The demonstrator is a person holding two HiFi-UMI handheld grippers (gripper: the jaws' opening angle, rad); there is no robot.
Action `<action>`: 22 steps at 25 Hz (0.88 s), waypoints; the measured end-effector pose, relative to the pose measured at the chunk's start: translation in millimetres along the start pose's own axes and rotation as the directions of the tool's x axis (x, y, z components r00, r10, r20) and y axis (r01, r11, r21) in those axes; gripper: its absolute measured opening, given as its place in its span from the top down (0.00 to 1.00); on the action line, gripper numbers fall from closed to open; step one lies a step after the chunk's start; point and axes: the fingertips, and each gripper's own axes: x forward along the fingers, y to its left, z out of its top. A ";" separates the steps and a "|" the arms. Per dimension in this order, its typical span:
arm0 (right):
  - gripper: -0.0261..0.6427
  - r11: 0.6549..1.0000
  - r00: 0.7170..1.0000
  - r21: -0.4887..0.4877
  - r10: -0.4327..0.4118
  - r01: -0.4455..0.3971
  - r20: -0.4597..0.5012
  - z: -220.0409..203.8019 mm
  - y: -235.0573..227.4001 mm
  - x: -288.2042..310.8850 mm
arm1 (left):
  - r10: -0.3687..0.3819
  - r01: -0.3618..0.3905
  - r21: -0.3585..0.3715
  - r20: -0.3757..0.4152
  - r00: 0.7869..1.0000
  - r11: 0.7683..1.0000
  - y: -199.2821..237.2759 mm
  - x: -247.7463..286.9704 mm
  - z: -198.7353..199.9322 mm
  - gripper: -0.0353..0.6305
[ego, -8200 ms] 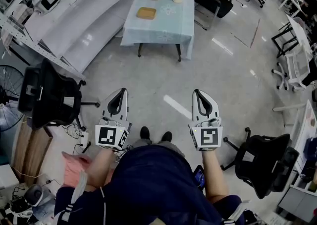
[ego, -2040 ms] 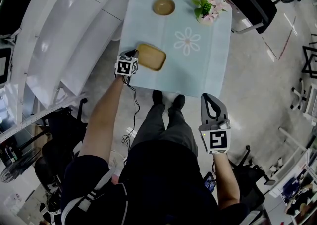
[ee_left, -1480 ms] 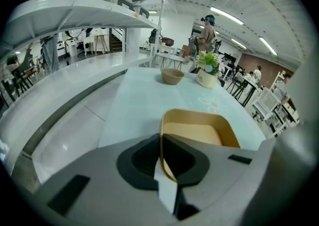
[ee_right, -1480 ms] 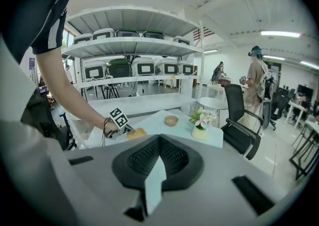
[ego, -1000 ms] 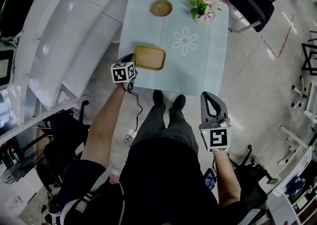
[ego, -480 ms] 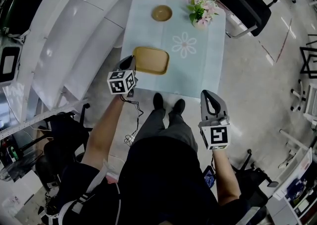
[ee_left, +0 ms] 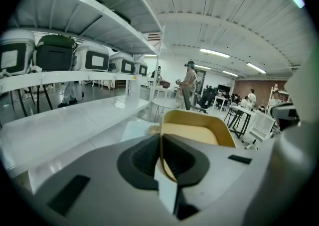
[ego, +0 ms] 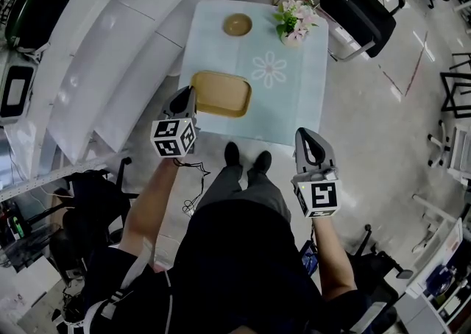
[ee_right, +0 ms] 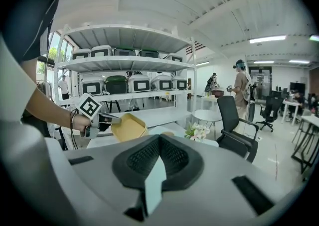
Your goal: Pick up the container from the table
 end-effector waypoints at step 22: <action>0.96 0.999 0.993 -0.001 -0.049 0.050 0.111 44.6 1.9 -40.3 | -0.023 -0.018 0.140 0.285 0.958 0.990 -56.3 -119.0 82.4 0.92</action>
